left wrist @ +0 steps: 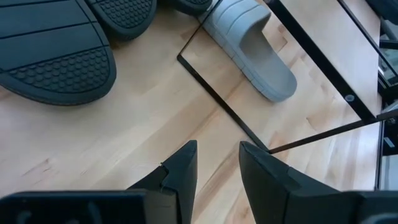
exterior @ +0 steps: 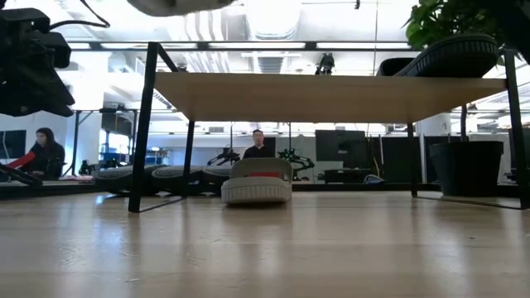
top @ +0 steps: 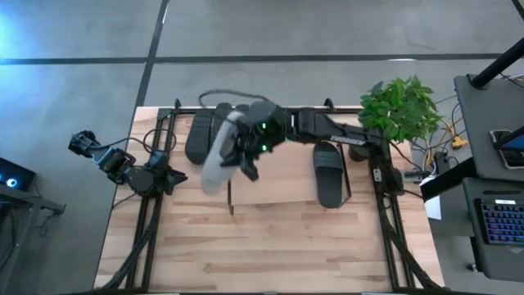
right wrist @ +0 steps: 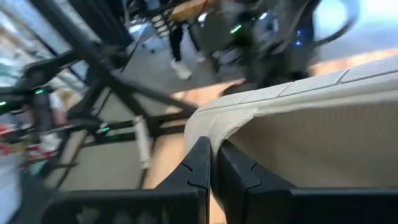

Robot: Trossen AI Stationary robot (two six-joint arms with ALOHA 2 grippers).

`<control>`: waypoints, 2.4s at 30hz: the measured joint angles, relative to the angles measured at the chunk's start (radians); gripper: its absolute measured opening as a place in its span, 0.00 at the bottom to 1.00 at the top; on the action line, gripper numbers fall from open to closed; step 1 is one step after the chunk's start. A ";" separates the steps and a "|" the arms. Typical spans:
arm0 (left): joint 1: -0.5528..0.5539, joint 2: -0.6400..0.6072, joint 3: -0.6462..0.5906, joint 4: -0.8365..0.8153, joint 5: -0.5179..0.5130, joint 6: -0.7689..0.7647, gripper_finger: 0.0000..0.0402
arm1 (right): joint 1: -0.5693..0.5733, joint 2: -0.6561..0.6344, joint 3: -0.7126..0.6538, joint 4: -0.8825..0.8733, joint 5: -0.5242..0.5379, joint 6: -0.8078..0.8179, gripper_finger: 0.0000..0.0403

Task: Pick and place slides into the shelf
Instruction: Put the gray slipper under the shelf

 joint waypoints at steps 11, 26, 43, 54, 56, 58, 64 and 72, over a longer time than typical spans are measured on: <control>0.000 0.000 0.001 0.000 0.008 0.000 0.26 | 0.214 -0.032 0.000 -0.300 0.059 0.262 0.02; 0.000 0.000 0.001 0.001 0.010 0.000 0.26 | 0.457 -0.006 -0.004 -0.740 0.176 0.576 0.02; 0.000 0.000 0.001 0.003 0.011 0.000 0.26 | 0.512 0.235 -0.007 -0.874 -0.200 0.237 0.02; 0.000 0.000 0.001 0.003 0.008 -0.001 0.26 | 0.512 0.398 -0.016 -0.864 -0.219 0.018 0.02; 0.000 0.004 0.001 0.003 0.008 -0.001 0.26 | 0.512 0.404 -0.019 -0.865 -0.160 0.056 0.04; 0.000 0.007 0.001 0.003 0.008 -0.001 0.26 | 0.512 0.405 -0.025 -0.867 -0.136 0.072 0.07; 0.000 0.023 0.001 0.002 0.007 -0.001 0.26 | 0.518 0.406 -0.037 -0.865 -0.116 0.074 0.24; 0.000 0.053 0.001 0.002 0.006 0.000 0.26 | 0.548 0.374 -0.036 -0.863 -0.086 0.107 0.44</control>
